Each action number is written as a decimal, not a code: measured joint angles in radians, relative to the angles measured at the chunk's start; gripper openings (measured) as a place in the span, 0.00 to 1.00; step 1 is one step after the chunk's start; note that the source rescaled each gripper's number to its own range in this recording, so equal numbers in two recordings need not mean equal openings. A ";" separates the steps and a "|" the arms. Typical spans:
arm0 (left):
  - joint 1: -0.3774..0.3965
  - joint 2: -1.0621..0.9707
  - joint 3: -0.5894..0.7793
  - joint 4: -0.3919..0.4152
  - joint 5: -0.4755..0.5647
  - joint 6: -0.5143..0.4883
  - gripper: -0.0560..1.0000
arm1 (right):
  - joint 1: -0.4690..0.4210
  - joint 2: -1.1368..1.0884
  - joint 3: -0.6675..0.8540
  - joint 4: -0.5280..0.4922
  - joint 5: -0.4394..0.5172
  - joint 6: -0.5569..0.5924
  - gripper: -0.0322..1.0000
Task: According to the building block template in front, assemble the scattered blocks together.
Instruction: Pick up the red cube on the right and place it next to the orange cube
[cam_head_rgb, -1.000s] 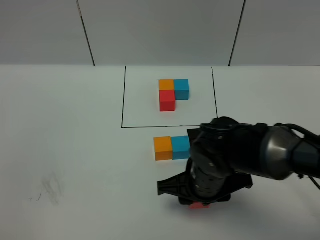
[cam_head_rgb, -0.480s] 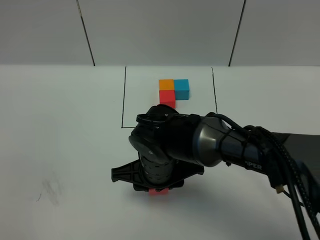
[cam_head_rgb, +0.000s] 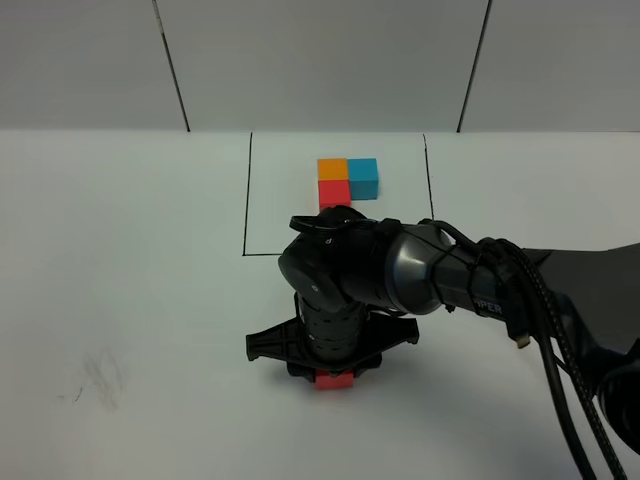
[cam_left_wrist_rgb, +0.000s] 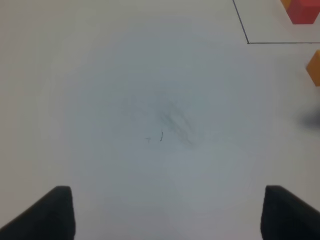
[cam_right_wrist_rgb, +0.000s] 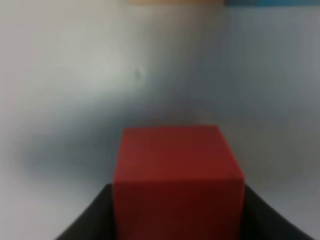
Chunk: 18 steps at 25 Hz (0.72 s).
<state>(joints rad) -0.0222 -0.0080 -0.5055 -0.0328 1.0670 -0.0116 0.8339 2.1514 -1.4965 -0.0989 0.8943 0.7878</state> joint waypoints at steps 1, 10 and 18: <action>0.000 0.000 0.000 0.000 0.000 -0.001 0.67 | -0.002 0.003 0.000 0.000 -0.002 -0.007 0.26; 0.000 0.000 0.000 0.000 0.000 -0.001 0.67 | -0.008 0.006 -0.042 -0.039 -0.029 -0.012 0.26; 0.000 0.000 0.000 0.000 0.000 -0.001 0.67 | -0.009 0.013 -0.058 -0.072 -0.034 0.007 0.26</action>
<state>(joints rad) -0.0222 -0.0080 -0.5055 -0.0328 1.0670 -0.0125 0.8252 2.1642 -1.5547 -0.1706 0.8604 0.7946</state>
